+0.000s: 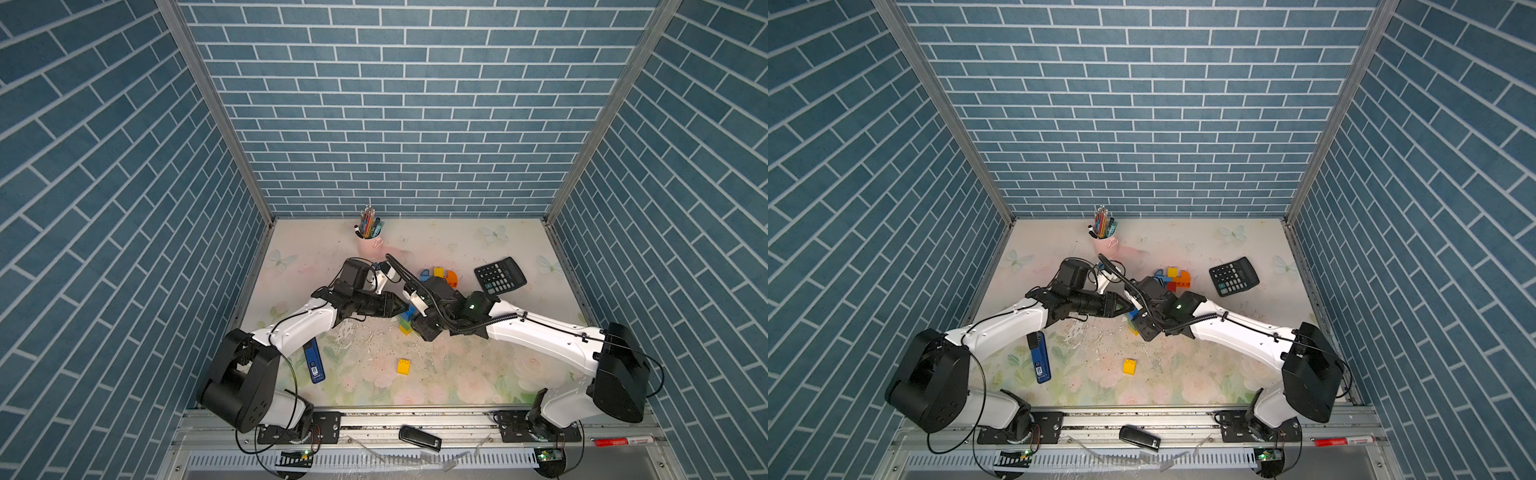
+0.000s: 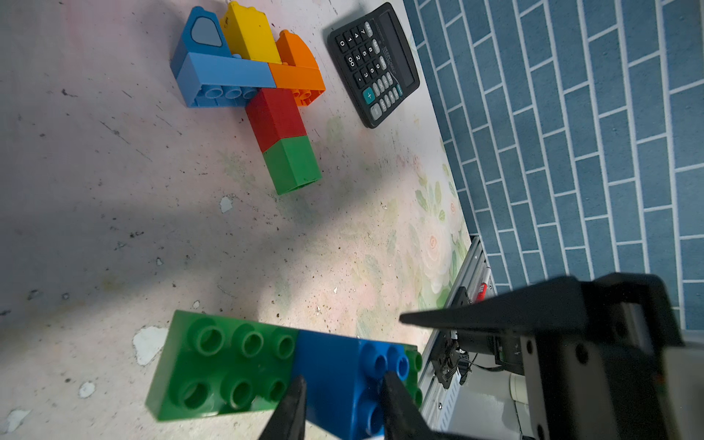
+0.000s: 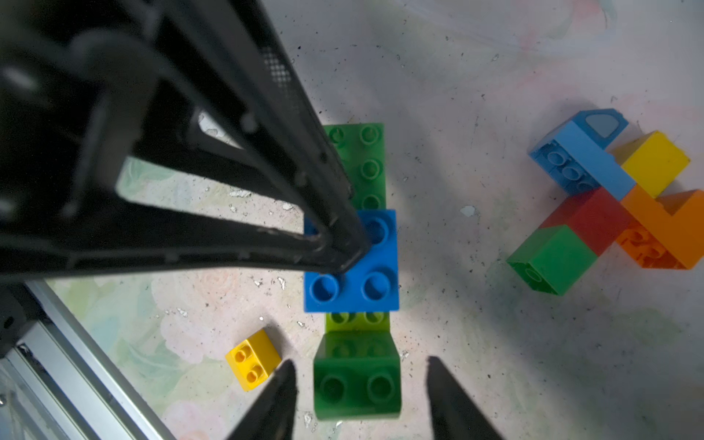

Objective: Assemble a fork with lego
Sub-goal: Assemble the lego brick with the lego brick.

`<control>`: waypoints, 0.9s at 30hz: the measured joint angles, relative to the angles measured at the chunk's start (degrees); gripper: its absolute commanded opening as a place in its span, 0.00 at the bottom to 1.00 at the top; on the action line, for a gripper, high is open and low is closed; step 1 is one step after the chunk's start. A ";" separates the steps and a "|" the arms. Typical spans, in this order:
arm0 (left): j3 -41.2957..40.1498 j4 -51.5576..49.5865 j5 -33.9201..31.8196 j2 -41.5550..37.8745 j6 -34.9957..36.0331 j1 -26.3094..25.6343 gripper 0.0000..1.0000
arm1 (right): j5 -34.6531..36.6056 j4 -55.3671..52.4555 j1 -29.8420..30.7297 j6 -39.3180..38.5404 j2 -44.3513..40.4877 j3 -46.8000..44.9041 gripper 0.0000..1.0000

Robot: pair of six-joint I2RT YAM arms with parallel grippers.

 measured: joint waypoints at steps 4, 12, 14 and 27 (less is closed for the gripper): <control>0.02 -0.07 -0.07 0.00 0.02 0.00 0.35 | 1.29 4.17 -0.02 2.56 -3.54 -2.58 0.98; 0.39 -0.68 -0.39 0.00 0.28 0.00 0.35 | 4.72 25.33 -0.92 22.27 -18.60 -20.33 0.99; 0.57 -0.98 -0.50 0.00 0.42 0.00 0.34 | 4.66 36.13 -1.05 30.71 -19.69 -28.20 0.99; 1.01 -2.16 -0.66 0.00 1.03 0.00 0.35 | 3.58 72.76 -0.72 59.19 -8.72 -41.62 0.98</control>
